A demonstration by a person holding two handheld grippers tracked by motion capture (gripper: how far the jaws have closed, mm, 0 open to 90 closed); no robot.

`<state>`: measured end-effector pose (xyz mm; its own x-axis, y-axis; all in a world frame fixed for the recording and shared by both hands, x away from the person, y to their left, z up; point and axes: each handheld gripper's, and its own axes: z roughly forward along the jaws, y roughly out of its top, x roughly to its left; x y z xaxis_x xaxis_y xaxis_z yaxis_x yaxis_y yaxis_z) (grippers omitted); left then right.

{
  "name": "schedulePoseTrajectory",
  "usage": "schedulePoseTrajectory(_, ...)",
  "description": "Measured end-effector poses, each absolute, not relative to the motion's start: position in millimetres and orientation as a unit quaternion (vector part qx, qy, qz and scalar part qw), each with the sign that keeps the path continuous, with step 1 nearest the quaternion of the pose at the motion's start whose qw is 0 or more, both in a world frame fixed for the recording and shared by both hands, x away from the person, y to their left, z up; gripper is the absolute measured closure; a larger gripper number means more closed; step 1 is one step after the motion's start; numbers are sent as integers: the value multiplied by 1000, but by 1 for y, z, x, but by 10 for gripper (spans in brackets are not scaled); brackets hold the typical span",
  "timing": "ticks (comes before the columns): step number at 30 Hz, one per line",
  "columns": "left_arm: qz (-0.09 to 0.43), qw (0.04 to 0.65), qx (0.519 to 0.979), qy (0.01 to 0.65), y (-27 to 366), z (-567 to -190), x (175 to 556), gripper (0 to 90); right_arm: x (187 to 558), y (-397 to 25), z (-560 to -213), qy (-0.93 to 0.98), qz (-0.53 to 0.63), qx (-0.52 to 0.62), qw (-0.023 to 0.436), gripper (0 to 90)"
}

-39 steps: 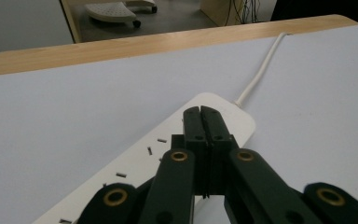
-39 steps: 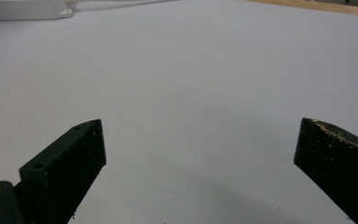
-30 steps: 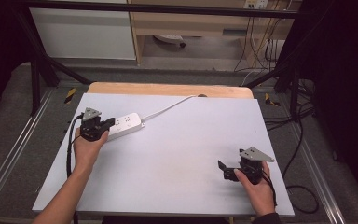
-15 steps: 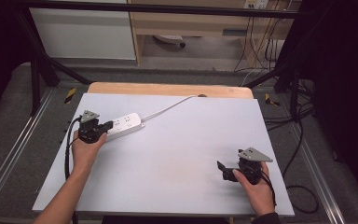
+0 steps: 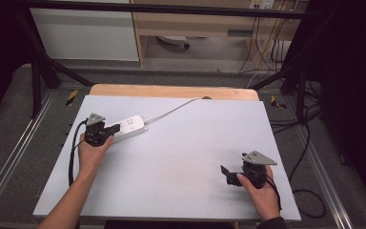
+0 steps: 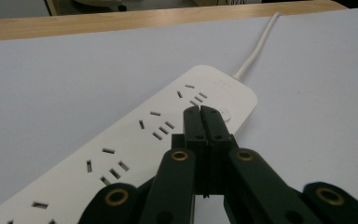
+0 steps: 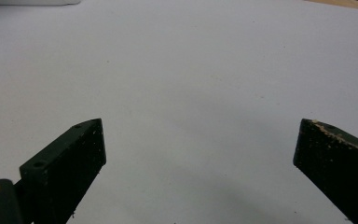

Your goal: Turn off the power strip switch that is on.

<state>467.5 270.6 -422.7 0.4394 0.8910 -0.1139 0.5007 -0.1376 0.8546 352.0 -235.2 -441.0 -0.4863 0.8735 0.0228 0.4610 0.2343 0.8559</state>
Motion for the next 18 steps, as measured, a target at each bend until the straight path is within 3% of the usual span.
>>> schedulePoseTrajectory(18, 236, 434, 721, 486, 264, -434, 476, 900, 352, -236, -441, 748, 432, 445, 236, 32)
